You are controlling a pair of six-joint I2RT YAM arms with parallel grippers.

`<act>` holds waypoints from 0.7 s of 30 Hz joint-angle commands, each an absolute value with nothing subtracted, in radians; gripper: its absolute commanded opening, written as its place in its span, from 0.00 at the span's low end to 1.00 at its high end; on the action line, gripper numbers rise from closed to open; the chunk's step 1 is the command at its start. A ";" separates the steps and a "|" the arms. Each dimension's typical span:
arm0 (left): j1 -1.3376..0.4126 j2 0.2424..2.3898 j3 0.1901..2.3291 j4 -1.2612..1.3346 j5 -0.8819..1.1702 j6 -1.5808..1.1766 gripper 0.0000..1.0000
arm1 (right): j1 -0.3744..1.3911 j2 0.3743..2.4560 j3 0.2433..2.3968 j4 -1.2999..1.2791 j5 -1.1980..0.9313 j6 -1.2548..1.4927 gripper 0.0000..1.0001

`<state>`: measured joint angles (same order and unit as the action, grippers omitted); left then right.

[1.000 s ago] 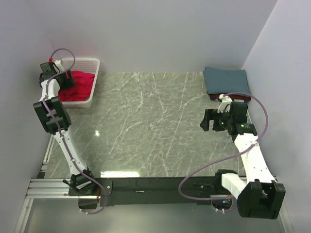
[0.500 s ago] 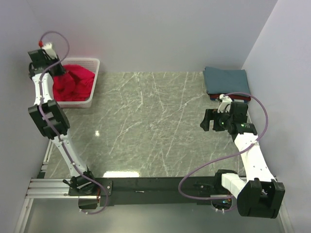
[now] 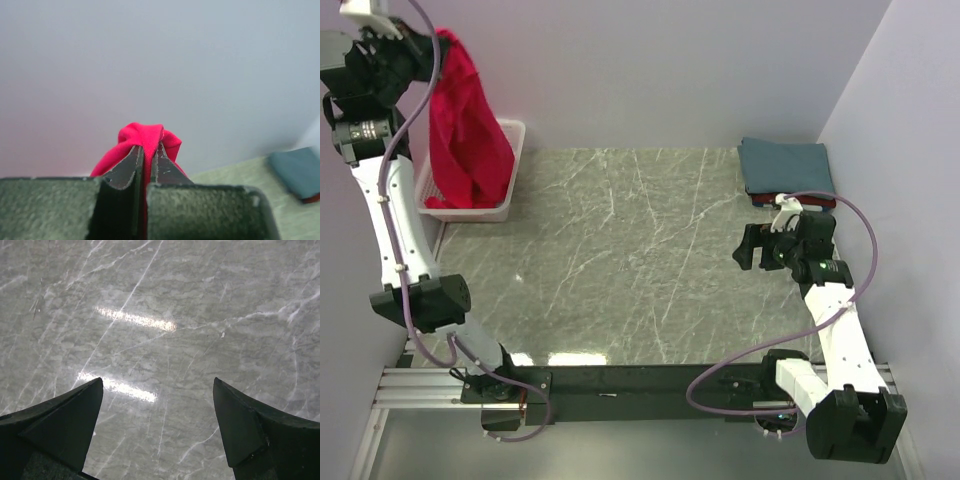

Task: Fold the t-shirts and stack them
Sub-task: Move the tshirt to the center of the board

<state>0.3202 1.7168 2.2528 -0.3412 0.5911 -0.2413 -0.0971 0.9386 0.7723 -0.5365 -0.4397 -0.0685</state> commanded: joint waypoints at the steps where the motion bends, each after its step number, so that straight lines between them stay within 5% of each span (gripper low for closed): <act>1: 0.229 1.658 2.379 -0.206 0.626 -0.411 0.01 | -0.106 0.902 0.781 -0.497 -0.459 -0.060 0.96; 12: -0.052 1.600 2.421 0.112 0.557 -0.689 0.01 | -0.109 0.900 0.778 -0.492 -0.462 -0.052 0.96; 19: -0.101 1.462 1.950 0.112 0.707 -0.715 0.01 | -0.110 0.917 0.793 -0.505 -0.459 -0.055 0.96; 20: -0.101 1.447 1.886 0.097 0.733 -0.697 0.07 | -0.110 0.917 0.796 -0.511 -0.460 -0.058 0.96; 21: -0.098 1.431 1.773 0.024 0.759 -0.631 0.32 | -0.109 0.916 0.799 -0.515 -0.462 -0.061 0.96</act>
